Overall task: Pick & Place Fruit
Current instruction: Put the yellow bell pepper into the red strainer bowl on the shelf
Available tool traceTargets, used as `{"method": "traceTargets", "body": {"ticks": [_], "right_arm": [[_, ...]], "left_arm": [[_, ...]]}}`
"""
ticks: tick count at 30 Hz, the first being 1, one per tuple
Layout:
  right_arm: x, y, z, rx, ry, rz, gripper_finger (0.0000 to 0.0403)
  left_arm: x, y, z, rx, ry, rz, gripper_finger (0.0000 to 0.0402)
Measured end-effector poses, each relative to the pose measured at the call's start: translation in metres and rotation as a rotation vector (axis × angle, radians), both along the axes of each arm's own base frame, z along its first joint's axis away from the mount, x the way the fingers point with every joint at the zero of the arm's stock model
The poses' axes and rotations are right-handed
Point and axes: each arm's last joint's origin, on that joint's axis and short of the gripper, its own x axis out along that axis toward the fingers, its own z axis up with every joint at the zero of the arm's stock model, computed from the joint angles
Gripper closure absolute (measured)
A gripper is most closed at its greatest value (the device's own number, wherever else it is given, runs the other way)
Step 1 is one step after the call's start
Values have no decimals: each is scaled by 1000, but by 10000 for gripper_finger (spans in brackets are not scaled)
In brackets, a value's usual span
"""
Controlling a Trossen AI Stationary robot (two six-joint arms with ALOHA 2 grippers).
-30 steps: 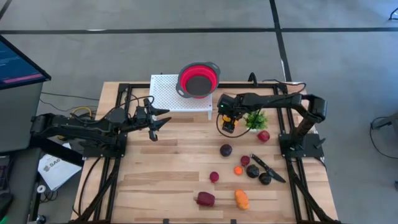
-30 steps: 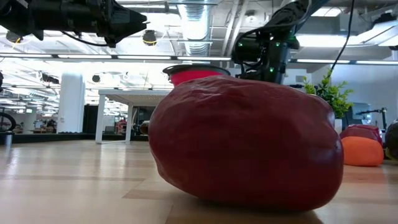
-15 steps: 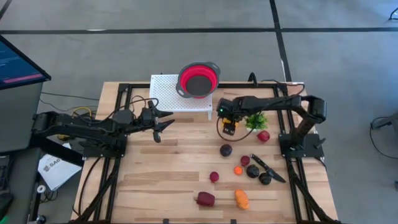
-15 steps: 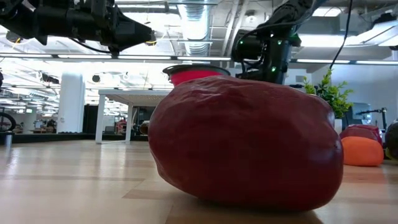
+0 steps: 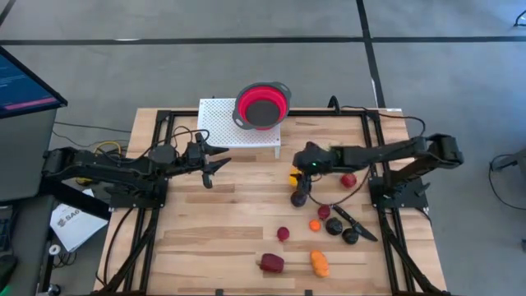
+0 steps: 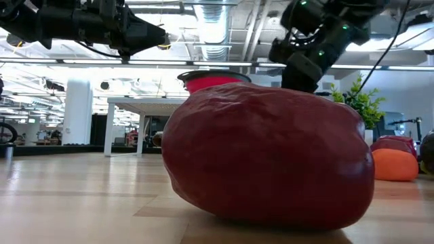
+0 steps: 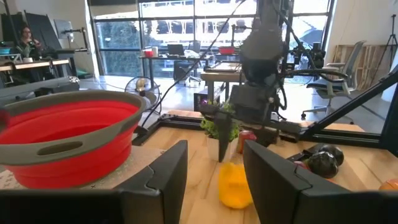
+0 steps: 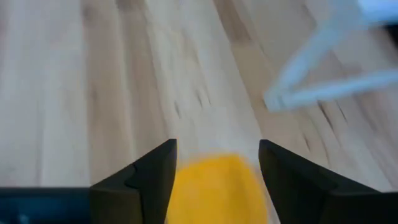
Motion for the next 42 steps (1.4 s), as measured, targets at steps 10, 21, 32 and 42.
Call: {"method": "traceTargets", "body": {"ticks": [10,21,32,42], "right_arm": [[-1,4,5,-45,7,97,214],[20,-9,36,-165,384,434,61],[74,5,5,-162,748,718,32],[91,9,-14,-326,869,838,47]], "left_arm": [[0,0,1,1,-7,0,252],[0,0,1,1,-8,0,252],[0,-1,0,-18,-7,-11,252],[0,-1,0,-21,-5,-11,252]]}}
